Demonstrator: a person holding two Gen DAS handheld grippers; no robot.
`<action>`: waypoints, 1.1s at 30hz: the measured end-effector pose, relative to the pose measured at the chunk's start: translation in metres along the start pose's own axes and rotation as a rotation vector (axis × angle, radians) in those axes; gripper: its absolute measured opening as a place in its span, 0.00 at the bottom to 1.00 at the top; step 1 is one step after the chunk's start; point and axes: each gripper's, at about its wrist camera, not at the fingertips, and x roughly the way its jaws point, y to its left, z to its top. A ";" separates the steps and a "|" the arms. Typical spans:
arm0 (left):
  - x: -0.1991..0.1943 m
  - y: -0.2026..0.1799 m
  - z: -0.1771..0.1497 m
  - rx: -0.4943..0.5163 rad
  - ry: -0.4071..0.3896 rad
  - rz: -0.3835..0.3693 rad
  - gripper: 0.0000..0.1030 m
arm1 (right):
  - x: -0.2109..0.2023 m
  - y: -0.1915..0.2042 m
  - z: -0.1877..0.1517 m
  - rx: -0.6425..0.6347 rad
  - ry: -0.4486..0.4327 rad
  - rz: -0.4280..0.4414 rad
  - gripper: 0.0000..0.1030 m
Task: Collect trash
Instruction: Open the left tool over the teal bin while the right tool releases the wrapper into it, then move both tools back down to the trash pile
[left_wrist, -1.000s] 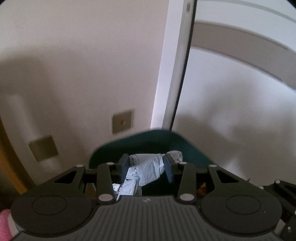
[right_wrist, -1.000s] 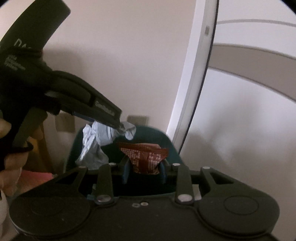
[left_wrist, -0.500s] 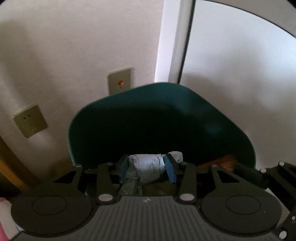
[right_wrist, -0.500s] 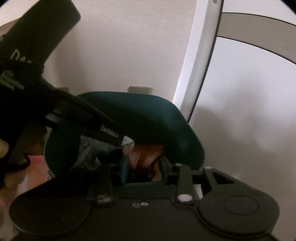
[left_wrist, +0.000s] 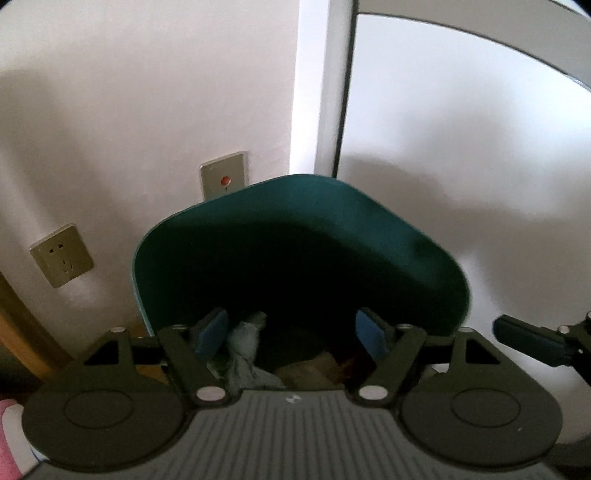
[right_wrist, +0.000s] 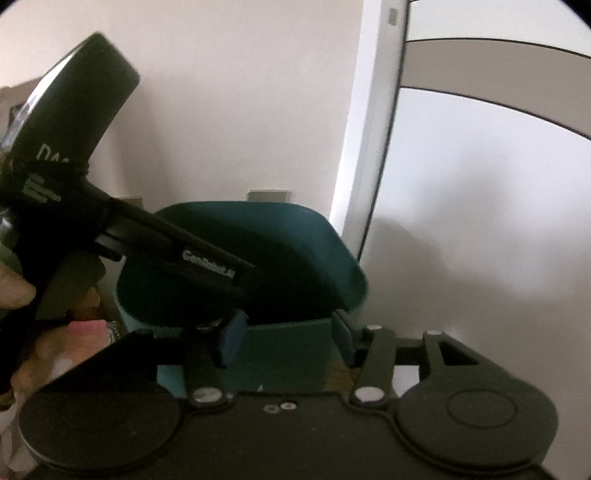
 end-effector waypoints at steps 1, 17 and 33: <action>-0.005 -0.004 -0.002 0.007 -0.009 -0.005 0.79 | -0.007 -0.003 -0.003 0.006 -0.006 0.004 0.50; -0.085 -0.064 -0.097 0.108 -0.180 -0.155 0.95 | -0.086 -0.062 -0.124 0.103 -0.003 -0.006 0.54; 0.089 -0.117 -0.245 0.008 0.054 -0.197 1.00 | -0.016 -0.116 -0.337 0.210 0.234 -0.069 0.54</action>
